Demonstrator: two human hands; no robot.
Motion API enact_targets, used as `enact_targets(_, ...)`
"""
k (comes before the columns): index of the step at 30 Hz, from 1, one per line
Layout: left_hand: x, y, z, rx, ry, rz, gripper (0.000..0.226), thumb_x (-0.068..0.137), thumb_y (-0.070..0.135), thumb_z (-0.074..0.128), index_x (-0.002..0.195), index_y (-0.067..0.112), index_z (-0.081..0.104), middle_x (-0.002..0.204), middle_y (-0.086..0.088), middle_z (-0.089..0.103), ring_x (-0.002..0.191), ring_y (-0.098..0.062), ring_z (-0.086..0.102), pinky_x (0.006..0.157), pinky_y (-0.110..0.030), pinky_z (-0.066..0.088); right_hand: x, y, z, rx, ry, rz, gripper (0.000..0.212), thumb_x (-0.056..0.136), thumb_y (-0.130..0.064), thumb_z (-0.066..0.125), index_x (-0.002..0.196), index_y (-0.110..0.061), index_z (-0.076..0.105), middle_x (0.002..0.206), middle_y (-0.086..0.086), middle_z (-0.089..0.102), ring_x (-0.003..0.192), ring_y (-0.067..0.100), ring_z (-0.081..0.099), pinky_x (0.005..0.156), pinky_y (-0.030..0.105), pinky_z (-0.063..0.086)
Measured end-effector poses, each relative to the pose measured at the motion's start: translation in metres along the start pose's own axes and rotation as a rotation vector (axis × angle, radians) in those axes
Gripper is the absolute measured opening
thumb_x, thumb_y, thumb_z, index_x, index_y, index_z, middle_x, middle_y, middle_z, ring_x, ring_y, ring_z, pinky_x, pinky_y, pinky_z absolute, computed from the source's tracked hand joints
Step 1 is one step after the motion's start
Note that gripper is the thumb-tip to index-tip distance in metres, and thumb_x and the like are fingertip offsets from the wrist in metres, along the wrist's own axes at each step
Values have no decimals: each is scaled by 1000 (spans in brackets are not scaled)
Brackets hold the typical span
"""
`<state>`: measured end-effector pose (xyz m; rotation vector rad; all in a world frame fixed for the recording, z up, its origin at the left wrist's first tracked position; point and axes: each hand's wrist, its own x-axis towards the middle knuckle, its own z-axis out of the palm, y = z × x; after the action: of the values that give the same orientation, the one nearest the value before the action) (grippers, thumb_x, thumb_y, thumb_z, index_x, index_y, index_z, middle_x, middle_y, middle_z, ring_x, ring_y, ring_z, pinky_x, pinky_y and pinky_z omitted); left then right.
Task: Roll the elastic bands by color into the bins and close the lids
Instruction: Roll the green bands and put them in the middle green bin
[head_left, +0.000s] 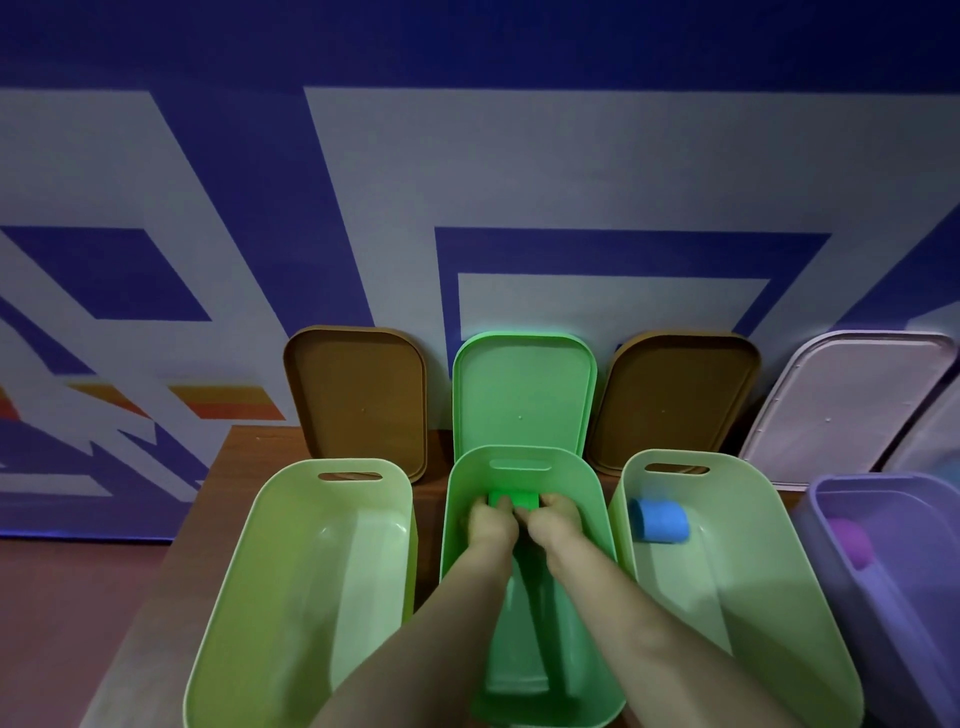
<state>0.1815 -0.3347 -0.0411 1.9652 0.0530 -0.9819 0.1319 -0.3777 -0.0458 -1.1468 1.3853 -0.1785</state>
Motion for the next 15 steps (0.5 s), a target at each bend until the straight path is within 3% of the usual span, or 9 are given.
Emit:
enact_targets(3, -7, 1, -1, 112, -14, 27, 34, 99, 13, 42, 128, -2, 50, 131, -20, 54, 122, -31, 52, 96, -31, 43, -4, 2, -1, -167, 57, -54, 22, 88, -14, 65, 109, -7, 65, 112, 11, 69, 104, 30, 63, 95, 37, 49)
enact_targets(7, -9, 4, -4, 172, 1, -6, 38, 101, 15, 39, 137, 3, 42, 140, -20, 42, 130, -31, 43, 104, -33, 37, -4, -3, -4, -180, 94, -58, 29, 83, -11, 71, 108, 1, 63, 112, 16, 67, 106, 30, 62, 93, 34, 47)
enact_targets(11, -4, 3, -12, -37, -71, -57, 37, 99, 7, 37, 133, -5, 46, 136, -21, 51, 125, -33, 51, 89, -27, 43, 0, -7, -6, -54, 83, 25, 33, 79, -2, 74, 108, 6, 61, 111, 20, 66, 100, 32, 63, 86, 36, 51)
enact_targets(15, -6, 4, -20, -282, -76, -123, 42, 104, 21, 27, 136, -2, 43, 139, -13, 47, 129, -32, 44, 105, -34, 34, -5, -14, -8, 190, 38, 156, 32, 97, -18, 49, 124, 0, 51, 122, 19, 59, 98, 32, 57, 84, 42, 46)
